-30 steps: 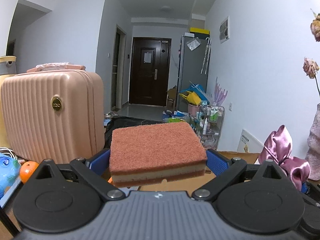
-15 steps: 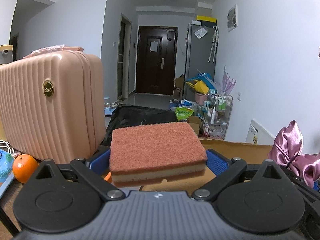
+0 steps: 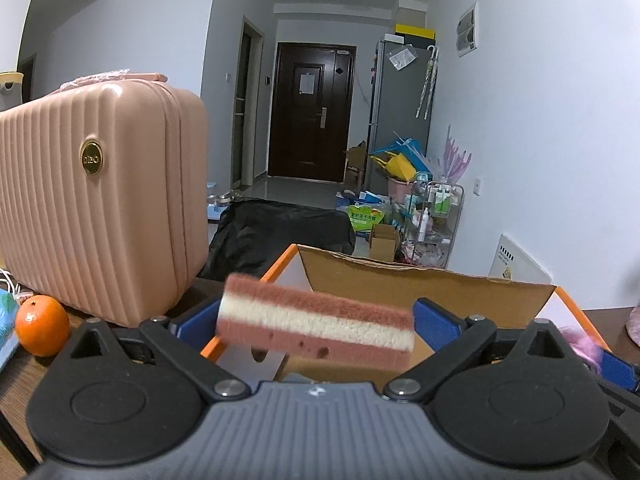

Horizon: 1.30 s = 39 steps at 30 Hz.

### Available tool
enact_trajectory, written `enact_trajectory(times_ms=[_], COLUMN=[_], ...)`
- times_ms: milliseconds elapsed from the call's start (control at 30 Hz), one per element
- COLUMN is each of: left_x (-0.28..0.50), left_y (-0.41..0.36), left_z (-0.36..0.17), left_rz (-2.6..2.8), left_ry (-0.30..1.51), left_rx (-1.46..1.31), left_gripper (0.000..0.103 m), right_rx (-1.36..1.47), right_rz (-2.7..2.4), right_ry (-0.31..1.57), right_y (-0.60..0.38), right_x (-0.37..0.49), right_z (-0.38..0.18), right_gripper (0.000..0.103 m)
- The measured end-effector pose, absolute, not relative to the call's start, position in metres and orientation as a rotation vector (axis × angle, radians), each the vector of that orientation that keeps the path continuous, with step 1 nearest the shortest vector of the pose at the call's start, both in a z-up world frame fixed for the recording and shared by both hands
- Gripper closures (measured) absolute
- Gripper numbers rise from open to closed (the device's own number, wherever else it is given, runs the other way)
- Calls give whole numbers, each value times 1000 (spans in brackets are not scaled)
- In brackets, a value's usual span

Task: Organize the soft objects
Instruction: 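Open the left tool to drop the sponge while the right tool releases the scrunchie into the box, then withdraw both tools from the box back toward the table items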

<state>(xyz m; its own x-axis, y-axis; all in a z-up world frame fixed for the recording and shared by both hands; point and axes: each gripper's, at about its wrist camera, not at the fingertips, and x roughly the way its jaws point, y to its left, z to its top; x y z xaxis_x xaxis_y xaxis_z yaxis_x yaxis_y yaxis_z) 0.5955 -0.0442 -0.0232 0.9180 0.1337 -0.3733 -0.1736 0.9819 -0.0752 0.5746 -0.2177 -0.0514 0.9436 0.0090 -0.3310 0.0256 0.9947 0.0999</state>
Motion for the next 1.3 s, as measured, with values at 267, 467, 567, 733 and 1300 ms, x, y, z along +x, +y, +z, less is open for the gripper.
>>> enact_trajectory(times_ms=[267,467,567,733,1300], left_x=[590,588,586,582,547], left_y=[-39,-41,-42,-40,-33], left_z=[-23,-23,-23,-21,-13], left_rz=[158,156,153,148,161], left_ry=[374,378,376,371,347], left_rx=[-137,-134,-133,-140,-128], left_gripper=[0,0,0,0,0], right_rx=[104,102,102,110,123], right_rz=[-14,-12,-14,-17,-18], right_ry=[305,303,303,289,265], right_y=[-218,-218,-218,-219,-226], right_x=[567,565,565,560,531], right_z=[-50,-51,-51,-50,-47], right_gripper=[6,3,3,2,0])
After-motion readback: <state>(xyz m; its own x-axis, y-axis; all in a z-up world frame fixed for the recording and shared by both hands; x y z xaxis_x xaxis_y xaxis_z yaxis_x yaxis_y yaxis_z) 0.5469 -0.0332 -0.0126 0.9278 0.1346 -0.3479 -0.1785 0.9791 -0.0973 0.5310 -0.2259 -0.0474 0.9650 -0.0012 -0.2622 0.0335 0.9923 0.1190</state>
